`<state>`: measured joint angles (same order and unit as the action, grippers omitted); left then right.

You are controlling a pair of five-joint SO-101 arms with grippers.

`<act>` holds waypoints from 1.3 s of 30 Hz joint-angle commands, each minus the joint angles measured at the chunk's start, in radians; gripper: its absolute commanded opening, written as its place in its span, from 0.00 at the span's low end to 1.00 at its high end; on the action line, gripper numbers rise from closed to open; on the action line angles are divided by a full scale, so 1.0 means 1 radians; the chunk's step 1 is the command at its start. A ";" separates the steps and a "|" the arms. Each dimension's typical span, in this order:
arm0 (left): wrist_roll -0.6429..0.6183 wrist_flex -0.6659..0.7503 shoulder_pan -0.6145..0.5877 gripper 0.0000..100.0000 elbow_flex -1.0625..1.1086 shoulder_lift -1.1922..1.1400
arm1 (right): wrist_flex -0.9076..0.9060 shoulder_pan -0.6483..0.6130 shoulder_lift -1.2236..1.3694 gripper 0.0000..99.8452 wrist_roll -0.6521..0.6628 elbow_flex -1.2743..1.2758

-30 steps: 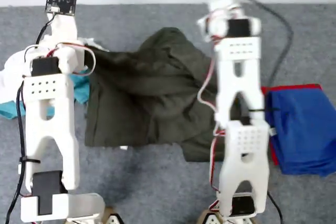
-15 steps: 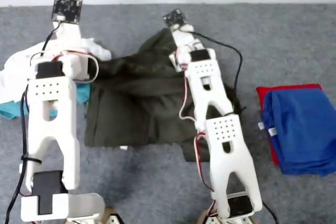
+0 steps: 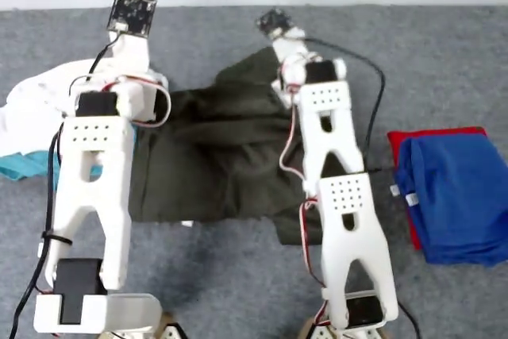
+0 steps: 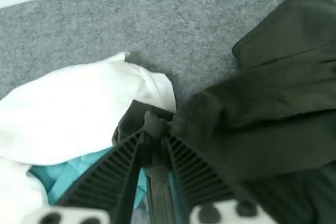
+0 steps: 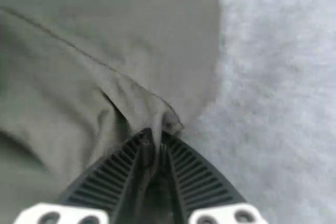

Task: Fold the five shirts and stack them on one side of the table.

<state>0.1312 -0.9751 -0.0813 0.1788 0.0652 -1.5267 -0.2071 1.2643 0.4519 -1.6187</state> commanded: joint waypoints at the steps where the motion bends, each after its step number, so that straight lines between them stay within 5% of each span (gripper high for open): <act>1: -0.005 -0.048 0.005 0.01 -0.005 0.015 | -0.231 0.010 -0.177 0.01 0.008 -0.057; 11: -0.002 -0.334 -0.009 0.01 -0.010 0.015 | -0.275 0.077 -0.403 0.01 -0.031 0.112; 19: -0.002 -0.394 -0.077 0.01 -0.010 0.015 | -0.246 0.027 -0.759 0.01 -0.021 0.951; 28: -0.002 -0.390 -0.071 0.01 -0.007 0.006 | 0.024 -0.008 -1.101 0.01 -0.023 1.688; 35: -0.002 -0.387 -0.071 0.01 -0.007 0.006 | -0.081 -0.130 -1.354 0.19 -0.014 1.703; 39: -0.002 -0.387 -0.071 0.01 -0.007 0.006 | -0.047 -0.087 -1.471 0.22 -0.021 1.599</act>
<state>0.1312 -1.3648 -0.1504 0.1788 0.0652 -1.6034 -0.3268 -0.1028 0.4304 0.0598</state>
